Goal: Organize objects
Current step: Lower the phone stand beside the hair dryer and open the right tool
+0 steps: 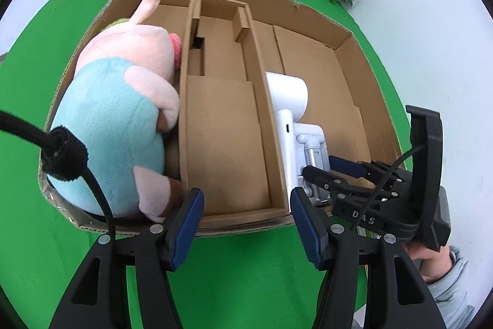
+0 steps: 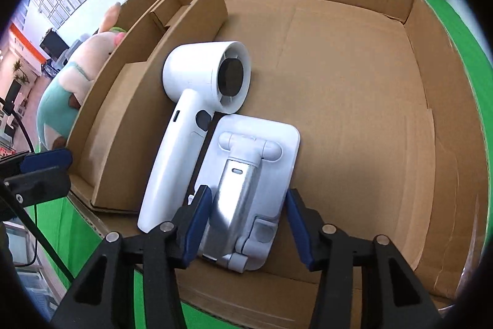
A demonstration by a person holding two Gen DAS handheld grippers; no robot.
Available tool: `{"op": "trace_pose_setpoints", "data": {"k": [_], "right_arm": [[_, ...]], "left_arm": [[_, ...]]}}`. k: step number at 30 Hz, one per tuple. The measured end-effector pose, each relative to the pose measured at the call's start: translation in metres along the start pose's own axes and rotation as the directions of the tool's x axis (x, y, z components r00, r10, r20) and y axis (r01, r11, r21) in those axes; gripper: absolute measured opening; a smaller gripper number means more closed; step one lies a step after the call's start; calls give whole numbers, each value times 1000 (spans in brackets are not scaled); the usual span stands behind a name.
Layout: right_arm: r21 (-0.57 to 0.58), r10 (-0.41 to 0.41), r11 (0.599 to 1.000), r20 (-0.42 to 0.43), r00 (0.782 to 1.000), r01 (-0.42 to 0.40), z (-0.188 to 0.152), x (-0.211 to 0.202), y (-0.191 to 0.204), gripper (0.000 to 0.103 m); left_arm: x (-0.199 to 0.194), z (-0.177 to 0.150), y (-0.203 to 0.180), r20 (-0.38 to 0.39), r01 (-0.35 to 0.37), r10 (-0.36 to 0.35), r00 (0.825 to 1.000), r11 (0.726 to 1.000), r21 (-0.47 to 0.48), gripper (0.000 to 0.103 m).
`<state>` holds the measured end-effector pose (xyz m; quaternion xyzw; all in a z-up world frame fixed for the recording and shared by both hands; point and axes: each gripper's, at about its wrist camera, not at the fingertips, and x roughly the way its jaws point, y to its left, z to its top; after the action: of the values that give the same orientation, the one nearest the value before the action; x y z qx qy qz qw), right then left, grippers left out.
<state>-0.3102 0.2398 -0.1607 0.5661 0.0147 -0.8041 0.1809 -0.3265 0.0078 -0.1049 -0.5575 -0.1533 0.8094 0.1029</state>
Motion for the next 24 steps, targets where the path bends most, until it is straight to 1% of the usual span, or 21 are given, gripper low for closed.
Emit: {"op": "trace_pose_setpoints", "data": {"k": [3, 6, 8, 10, 11, 12, 13, 15, 16, 18, 19, 21, 22, 23, 24], "right_arm": [[4, 11, 1000, -3, 1000, -11, 3, 2, 1, 48], [16, 3, 1000, -8, 1000, -3, 5, 3, 2, 49], [40, 11, 999, -14, 1000, -10, 8, 6, 4, 50], [75, 35, 997, -5, 999, -34, 8, 5, -1, 50], [92, 55, 994, 1, 998, -55, 7, 5, -4, 54], [108, 64, 992, 5, 998, -65, 7, 4, -7, 60], [121, 58, 991, 12, 998, -59, 6, 2, -10, 62], [145, 1, 989, 67, 998, -10, 0, -12, -15, 71], [147, -25, 989, 104, 994, 9, -3, -20, -16, 73], [145, -67, 989, 194, 979, 39, -10, -40, -15, 81], [141, -87, 988, 237, 967, 54, -12, -49, -13, 81], [121, -128, 988, 302, 944, 96, -24, -66, -4, 82], [111, -146, 987, 325, 934, 115, -30, -72, 4, 82], [104, -164, 985, 352, 921, 136, -39, -78, 9, 82], [99, -173, 984, 369, 913, 147, -43, -80, 13, 82]], "left_arm": [[-1, 0, 1, -6, -13, 13, 1000, 1000, 2, 57], [-3, -1, 3, -9, -19, 19, 1000, 1000, -3, 57], [-4, -2, 2, -8, -27, 27, 1000, 1000, 3, 57], [-7, -4, 1, -2, -35, 35, 999, 999, 4, 57], [-8, -5, 0, 3, -42, 42, 999, 999, 5, 57], [-8, -6, -1, 8, -49, 49, 999, 999, 9, 57], [-10, -8, -4, 17, -60, 60, 998, 998, 17, 57], [-12, -11, -9, 42, -85, 84, 996, 996, 37, 57], [-15, -14, -13, 65, -104, 100, 993, 993, 55, 57], [-22, -20, -20, 124, -156, 145, 982, 984, 91, 57], [-26, -23, -23, 153, -176, 159, 975, 979, 101, 57], [-36, -30, -27, 217, -193, 167, 962, 976, 103, 57], [-45, -36, -30, 271, -213, 180, 946, 972, 100, 57], [-51, -40, -32, 316, -249, 210, 925, 964, 90, 57], [-58, -47, -36, 375, -305, 257, 891, 949, 75, 61]]}}
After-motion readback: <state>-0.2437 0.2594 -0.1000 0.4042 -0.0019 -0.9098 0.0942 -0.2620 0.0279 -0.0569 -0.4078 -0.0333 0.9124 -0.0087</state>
